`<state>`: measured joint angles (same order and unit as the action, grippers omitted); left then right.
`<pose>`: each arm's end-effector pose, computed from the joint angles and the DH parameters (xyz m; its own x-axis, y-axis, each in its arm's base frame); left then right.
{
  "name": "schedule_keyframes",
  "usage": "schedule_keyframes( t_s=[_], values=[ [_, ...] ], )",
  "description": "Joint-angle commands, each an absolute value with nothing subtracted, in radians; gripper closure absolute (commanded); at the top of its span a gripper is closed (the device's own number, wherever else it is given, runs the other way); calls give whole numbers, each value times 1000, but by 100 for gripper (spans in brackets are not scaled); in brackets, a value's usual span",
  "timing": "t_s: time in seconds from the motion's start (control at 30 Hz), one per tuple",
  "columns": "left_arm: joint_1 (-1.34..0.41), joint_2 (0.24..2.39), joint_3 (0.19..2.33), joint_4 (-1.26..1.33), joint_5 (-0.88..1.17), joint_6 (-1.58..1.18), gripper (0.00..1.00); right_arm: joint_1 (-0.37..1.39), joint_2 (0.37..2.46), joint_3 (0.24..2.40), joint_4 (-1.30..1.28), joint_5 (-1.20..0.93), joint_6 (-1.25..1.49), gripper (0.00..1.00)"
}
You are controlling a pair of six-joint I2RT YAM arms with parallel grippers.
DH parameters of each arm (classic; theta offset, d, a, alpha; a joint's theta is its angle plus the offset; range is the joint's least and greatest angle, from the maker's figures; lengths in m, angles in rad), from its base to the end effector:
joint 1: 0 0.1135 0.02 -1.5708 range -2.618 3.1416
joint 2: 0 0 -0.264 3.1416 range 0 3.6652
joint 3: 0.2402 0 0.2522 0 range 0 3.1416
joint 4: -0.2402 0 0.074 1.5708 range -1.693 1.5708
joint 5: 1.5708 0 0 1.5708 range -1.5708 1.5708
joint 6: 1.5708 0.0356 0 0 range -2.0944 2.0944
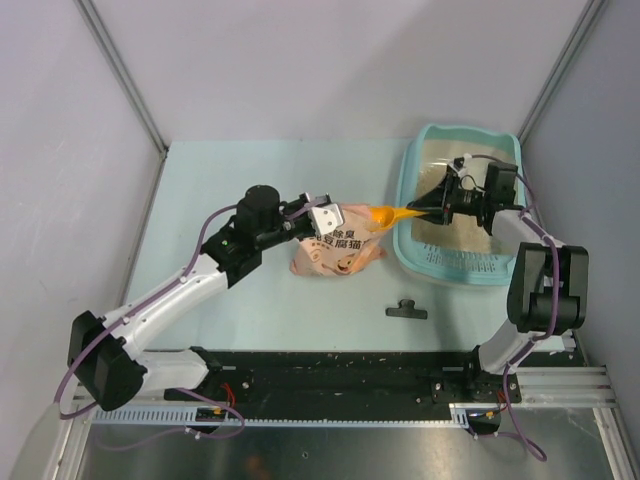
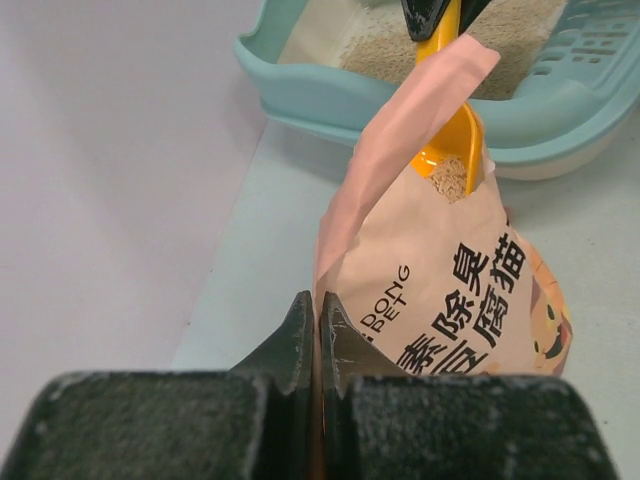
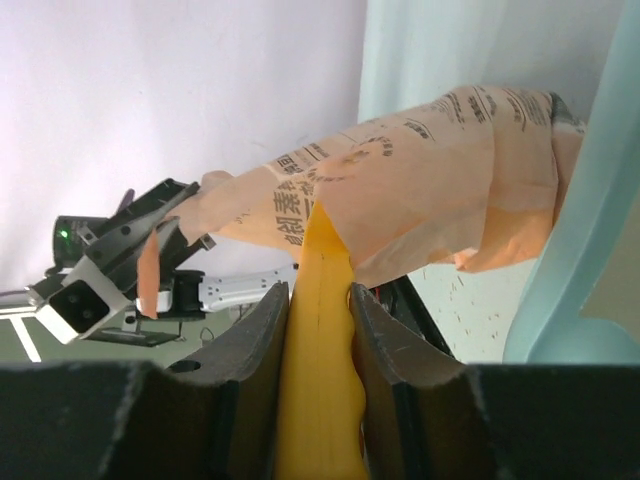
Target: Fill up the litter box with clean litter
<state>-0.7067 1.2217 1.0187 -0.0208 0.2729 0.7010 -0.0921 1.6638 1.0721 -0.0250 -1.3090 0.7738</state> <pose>0.2123 -0.1939 0.3469 0.4032 0.4724 -0.7837 0.7395 0.3363 0.5832 0.3509 0.0021 0.2414 -0.9436 0.2688 -0.1931 -0.1417 0.1990 0.9697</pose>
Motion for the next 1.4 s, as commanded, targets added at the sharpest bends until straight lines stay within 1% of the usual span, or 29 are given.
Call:
schedule_keyframes(
  t_s=[0.0, 0.07, 0.1, 0.13, 0.17, 0.2, 0.23, 0.3, 0.4, 0.47, 0.7, 0.8, 0.9, 1.37],
  values=[
    [-707, 1230, 1106, 67, 284, 716, 100, -111, 1678, 1063, 362, -1335, 1060, 100],
    [-706, 1236, 1111, 67, 284, 725, 100, -87, 1684, 1065, 383, -1347, 1107, 100],
    [-707, 1236, 1112, 67, 284, 732, 100, -83, 1668, 1066, 438, -1357, 1136, 100],
    [-707, 1236, 1115, 67, 281, 732, 100, -72, 1652, 1069, 410, -1353, 1091, 100],
    [-706, 1239, 1117, 67, 278, 733, 100, -65, 1648, 1069, 258, -1336, 1007, 100],
    [-707, 1238, 1117, 69, 279, 732, 100, -54, 1661, 1069, 198, -1324, 917, 100],
    [-706, 1239, 1114, 69, 285, 736, 100, -32, 1675, 1068, 163, -1324, 905, 100],
    [-707, 1233, 1108, 69, 291, 750, 100, -23, 1666, 1066, 201, -1325, 911, 100],
    [-706, 1230, 1111, 71, 285, 750, 100, -67, 1661, 1066, 232, -1342, 977, 100],
    [-706, 1229, 1109, 71, 288, 750, 100, -109, 1658, 1065, 192, -1342, 953, 100],
    [-706, 1227, 1103, 72, 288, 762, 100, -164, 1618, 1065, 164, -1384, 931, 100],
    [-707, 1236, 1108, 72, 290, 769, 100, -192, 1608, 1065, 108, -1382, 885, 100],
    [-707, 1246, 1114, 74, 288, 772, 100, -207, 1597, 1065, 58, -1391, 853, 100],
    [-704, 1256, 1108, 81, 291, 792, 100, -276, 1537, 1065, 20, -1437, 867, 100]
  ],
)
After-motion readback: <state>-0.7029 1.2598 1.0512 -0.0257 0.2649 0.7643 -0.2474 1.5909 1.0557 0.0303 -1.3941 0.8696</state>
